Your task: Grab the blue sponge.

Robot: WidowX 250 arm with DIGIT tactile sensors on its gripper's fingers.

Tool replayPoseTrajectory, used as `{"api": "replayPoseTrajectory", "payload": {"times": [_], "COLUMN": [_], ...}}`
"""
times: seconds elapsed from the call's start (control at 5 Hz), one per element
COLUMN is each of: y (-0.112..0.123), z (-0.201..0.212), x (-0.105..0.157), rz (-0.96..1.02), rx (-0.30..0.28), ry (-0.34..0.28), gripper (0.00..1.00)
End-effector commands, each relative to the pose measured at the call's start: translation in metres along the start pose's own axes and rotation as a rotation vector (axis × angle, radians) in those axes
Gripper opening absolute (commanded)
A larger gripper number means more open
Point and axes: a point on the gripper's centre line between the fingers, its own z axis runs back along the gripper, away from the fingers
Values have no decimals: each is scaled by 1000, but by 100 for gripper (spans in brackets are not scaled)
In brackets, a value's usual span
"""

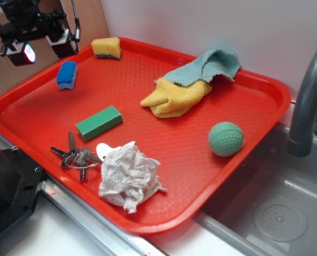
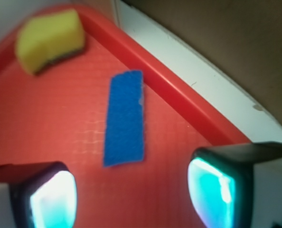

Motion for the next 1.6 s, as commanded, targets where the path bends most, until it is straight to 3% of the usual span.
{"api": "replayPoseTrajectory", "payload": {"times": [0.0,0.2,0.4,0.6,1.0,1.4], "y": [1,-5,-12,-14,-35,-65], "z": [-41,-62,-54,-5,83,127], "x": [22,20,21,9,-36,-44], "rz": [-84,-121,-125,-162,-337,-502], "rx": [-7,47,37,31,-29,-135], "ry": [-10,28,49,108,74,70], "gripper": [100,39,0,0,0,0]}}
